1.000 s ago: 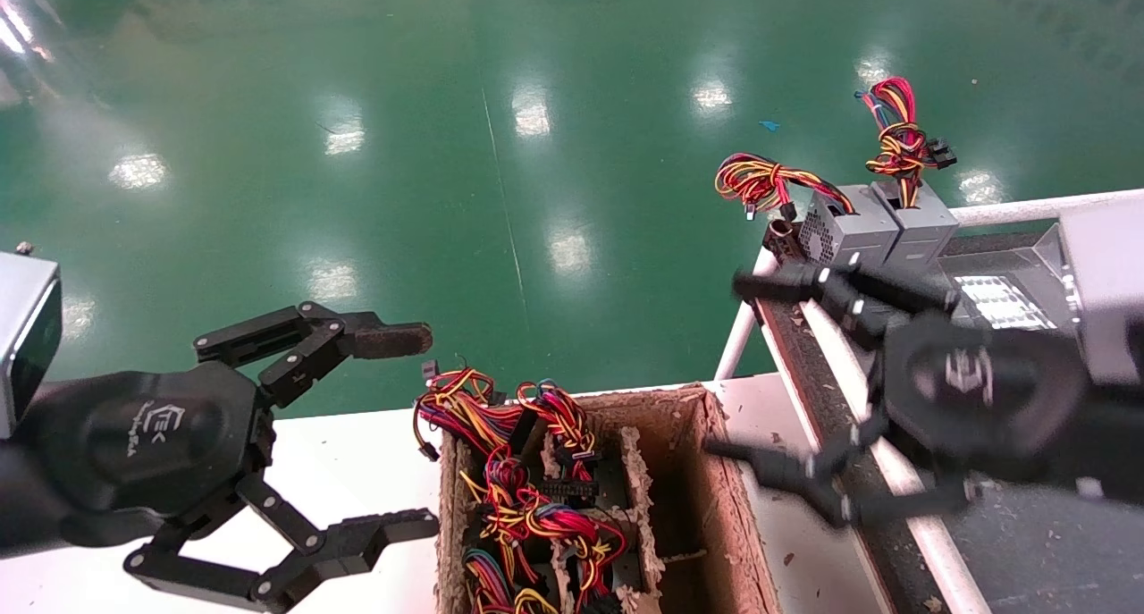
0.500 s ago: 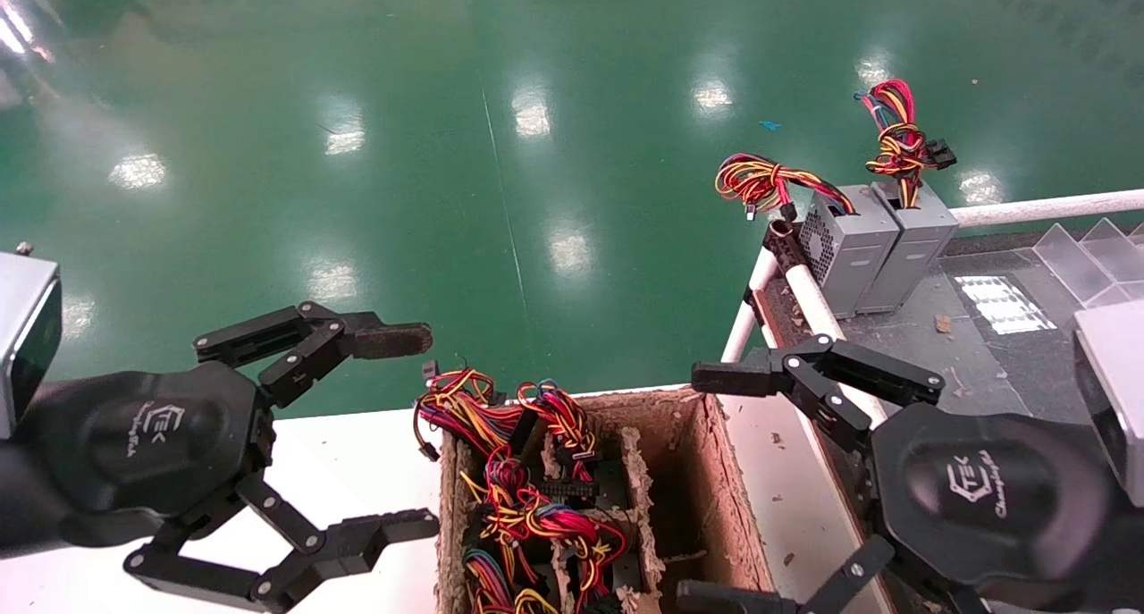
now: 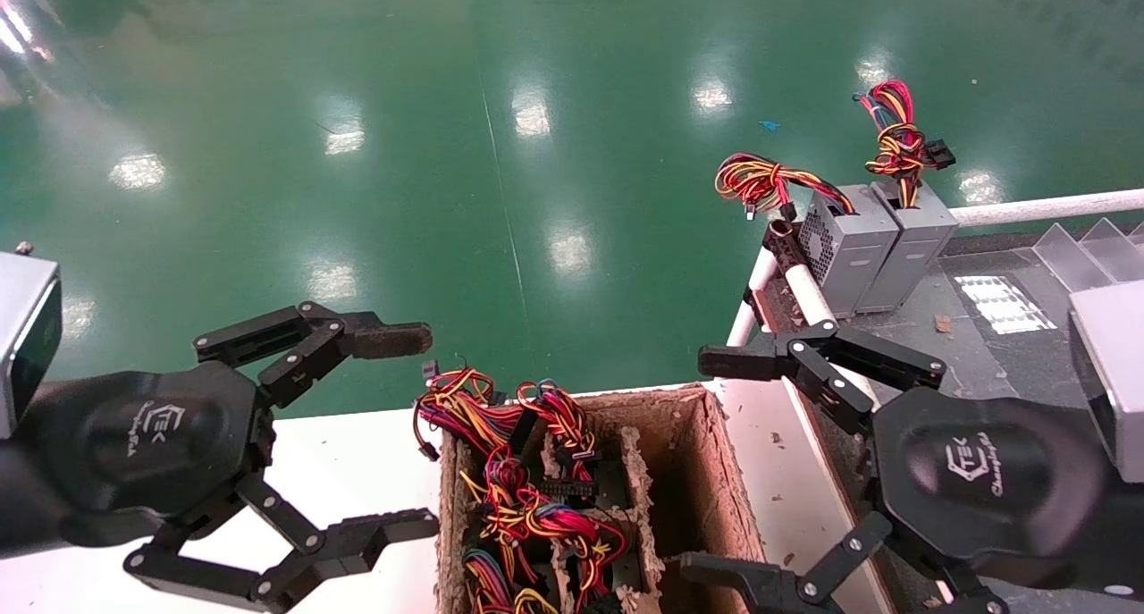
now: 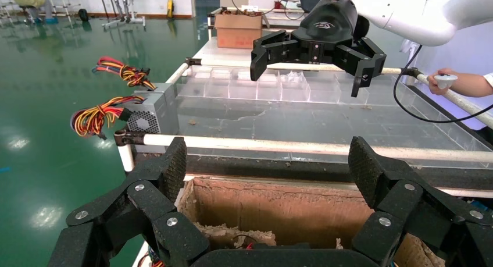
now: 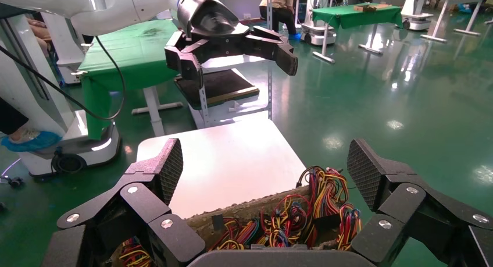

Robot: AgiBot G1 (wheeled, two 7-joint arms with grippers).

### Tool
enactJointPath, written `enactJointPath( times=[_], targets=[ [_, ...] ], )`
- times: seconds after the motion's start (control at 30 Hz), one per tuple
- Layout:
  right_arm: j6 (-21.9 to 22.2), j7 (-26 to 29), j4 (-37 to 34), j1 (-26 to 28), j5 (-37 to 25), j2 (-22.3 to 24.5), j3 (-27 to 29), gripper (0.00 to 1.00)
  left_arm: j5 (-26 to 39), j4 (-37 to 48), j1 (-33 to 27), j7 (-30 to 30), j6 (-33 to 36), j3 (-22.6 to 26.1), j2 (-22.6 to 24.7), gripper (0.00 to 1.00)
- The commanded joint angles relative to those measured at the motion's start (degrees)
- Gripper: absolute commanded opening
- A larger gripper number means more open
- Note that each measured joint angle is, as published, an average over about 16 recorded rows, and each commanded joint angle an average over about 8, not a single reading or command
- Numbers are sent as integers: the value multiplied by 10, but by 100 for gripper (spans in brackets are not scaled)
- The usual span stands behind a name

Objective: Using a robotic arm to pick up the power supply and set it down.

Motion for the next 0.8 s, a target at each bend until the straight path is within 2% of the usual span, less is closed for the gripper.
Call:
enactJointPath(
  times=[0.03,0.8],
  targets=[
    [0,0,-1,1,-1,0,0,100,0,0,0,0,0,0,0,100],
    [2,-1,-4,3,-3,-1,-1,100,0,0,0,0,0,0,0,100]
  ],
)
